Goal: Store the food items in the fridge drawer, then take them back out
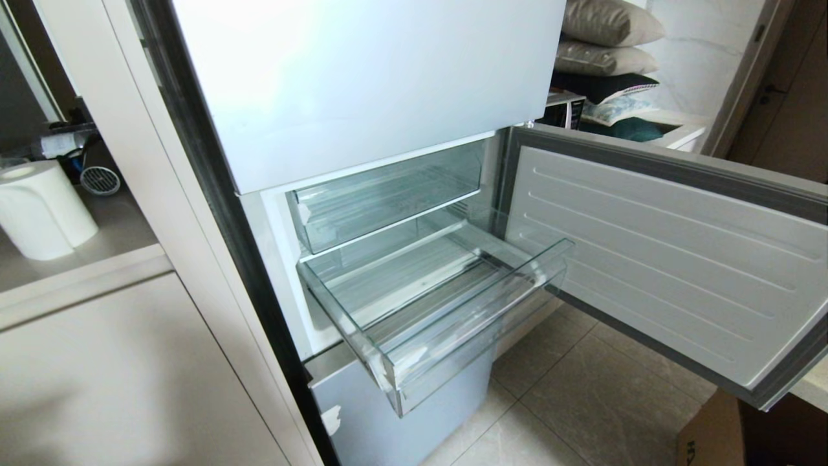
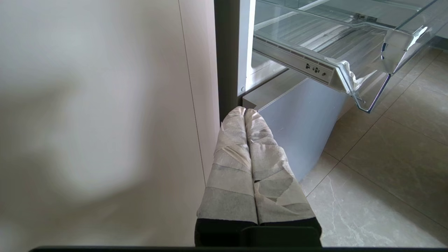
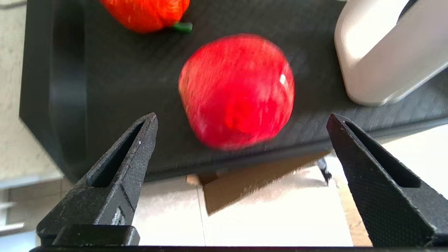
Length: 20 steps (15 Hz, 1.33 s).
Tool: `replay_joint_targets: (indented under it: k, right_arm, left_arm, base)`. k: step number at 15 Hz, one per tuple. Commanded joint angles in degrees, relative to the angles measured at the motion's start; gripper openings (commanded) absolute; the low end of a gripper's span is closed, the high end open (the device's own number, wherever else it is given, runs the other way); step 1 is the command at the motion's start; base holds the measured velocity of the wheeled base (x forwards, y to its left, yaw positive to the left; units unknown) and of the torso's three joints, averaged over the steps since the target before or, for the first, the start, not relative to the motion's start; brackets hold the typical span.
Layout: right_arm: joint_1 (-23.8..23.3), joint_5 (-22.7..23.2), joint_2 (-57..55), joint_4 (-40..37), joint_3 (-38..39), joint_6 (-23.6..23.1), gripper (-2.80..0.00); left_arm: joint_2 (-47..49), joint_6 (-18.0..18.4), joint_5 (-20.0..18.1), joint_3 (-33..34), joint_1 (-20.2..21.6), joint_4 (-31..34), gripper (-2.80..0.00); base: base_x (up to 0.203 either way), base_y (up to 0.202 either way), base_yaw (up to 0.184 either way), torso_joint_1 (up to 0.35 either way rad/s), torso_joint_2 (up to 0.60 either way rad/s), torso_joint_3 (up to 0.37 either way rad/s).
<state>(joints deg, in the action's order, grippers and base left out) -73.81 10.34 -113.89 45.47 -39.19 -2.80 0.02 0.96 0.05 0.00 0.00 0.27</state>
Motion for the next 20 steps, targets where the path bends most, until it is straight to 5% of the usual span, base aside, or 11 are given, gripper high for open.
replay_joint_targets:
  k: [1, 5, 20]
  right_arm:
    - [-0.2, 0.3, -2.3, 0.2, -1.7, -0.1, 0.00]
    - [0.0, 3.9, -4.9, 0.2, -3.6, -0.4, 0.00]
    - [0.0, 6.0, -10.8, -0.5, -10.6, -0.2, 0.00]
  left_arm:
    - [0.0, 0.0, 0.0, 0.0, 0.0, 0.0, -2.80]
    - [0.0, 0.0, 0.0, 0.0, 0.0, 0.0, -2.80]
    - [0.0, 0.0, 0.0, 0.0, 0.0, 0.0, -2.80]
  base:
    - [0.000, 0.000, 0.000, 0.000, 0.00, 0.000]
    - [0.000, 0.000, 0.000, 0.000, 0.00, 0.000]
    - [0.000, 0.000, 0.000, 0.000, 0.00, 0.000]
